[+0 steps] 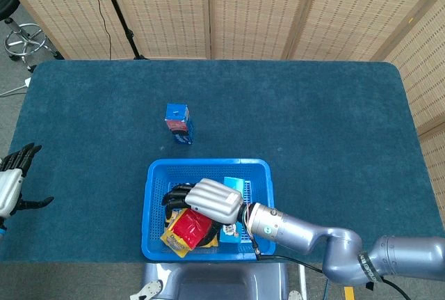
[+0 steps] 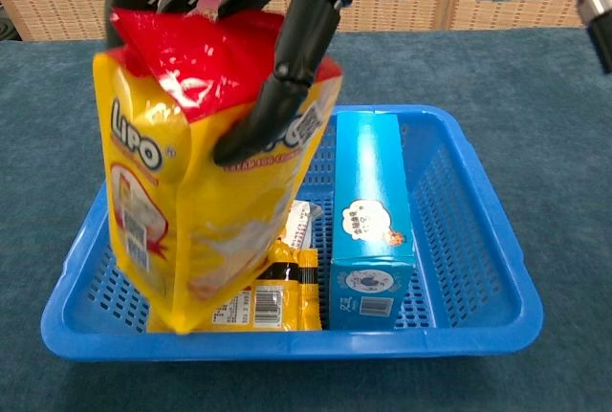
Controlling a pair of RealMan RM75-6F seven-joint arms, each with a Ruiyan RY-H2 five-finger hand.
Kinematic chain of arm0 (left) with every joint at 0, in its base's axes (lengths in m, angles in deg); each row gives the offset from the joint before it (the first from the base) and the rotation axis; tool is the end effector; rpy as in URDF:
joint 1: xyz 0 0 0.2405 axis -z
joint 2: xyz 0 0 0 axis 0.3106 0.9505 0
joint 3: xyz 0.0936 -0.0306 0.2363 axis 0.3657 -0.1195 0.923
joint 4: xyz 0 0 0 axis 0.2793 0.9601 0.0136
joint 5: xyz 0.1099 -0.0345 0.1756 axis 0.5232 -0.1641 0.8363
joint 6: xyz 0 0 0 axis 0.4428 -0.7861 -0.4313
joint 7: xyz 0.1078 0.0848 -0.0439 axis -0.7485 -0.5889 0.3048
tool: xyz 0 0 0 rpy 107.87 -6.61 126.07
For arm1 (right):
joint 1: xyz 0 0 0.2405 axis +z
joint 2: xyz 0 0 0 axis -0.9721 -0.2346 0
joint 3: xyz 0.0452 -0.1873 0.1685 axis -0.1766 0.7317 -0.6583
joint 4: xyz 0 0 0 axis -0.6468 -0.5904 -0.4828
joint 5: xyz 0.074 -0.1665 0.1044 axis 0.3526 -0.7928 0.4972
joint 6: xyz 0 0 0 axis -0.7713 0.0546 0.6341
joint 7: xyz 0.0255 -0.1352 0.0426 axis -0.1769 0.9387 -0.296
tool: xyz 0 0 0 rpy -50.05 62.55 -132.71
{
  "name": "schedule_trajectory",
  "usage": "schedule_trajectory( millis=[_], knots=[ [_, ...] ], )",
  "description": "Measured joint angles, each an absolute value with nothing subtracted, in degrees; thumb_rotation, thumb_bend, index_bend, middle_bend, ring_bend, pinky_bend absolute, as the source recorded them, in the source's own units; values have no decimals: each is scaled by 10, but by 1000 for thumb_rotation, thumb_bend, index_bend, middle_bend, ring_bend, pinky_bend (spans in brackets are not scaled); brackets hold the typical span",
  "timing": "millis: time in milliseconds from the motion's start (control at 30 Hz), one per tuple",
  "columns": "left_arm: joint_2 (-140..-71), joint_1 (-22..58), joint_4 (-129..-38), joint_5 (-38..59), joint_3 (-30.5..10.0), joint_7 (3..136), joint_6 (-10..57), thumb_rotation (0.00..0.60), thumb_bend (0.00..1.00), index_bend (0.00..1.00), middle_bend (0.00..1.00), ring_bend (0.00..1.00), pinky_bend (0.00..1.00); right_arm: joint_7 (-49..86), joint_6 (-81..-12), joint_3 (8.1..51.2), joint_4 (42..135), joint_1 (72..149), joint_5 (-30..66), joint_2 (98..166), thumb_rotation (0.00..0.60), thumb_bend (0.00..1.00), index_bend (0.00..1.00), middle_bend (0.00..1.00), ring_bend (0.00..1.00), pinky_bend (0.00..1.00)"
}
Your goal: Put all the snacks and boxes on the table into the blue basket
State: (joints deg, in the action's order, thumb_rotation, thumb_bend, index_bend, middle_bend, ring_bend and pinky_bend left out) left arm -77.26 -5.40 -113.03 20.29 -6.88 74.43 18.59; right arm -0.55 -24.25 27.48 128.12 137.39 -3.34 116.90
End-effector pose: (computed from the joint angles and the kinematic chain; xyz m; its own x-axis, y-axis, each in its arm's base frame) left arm -0.3038 0.2210 0.1749 0.2488 0.1855 0.9506 0.9537 0.1242 -0.2738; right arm 0.0272 -0.2733 0.0439 0.2979 -0.6132 0.7316 -0.6408 -0.6965 -0.3229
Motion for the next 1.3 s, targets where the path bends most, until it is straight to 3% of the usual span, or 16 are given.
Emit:
schedule_trajectory(
  millis=[200,600,900,1300],
  knots=[
    [-776,-57,-1132,201,-70,740,179,600,120,0,0,0,0,-3,-216,272,1279,1381,-3,1155,600,0,0,0,0,0],
    [-779,-51,-1114,252,-67,798,186,600,119,0,0,0,0,33,-335,272,1294,1288,-24,1029,600,0,0,0,0,6],
    [-794,-25,-1085,314,-79,868,184,600,117,0,0,0,0,30,-478,353,1262,1132,-127,947,600,0,0,0,0,6],
    [-839,63,-1048,378,-130,926,185,600,105,0,0,0,0,-13,-589,443,1107,974,-144,998,600,0,0,0,0,8]
  ],
)
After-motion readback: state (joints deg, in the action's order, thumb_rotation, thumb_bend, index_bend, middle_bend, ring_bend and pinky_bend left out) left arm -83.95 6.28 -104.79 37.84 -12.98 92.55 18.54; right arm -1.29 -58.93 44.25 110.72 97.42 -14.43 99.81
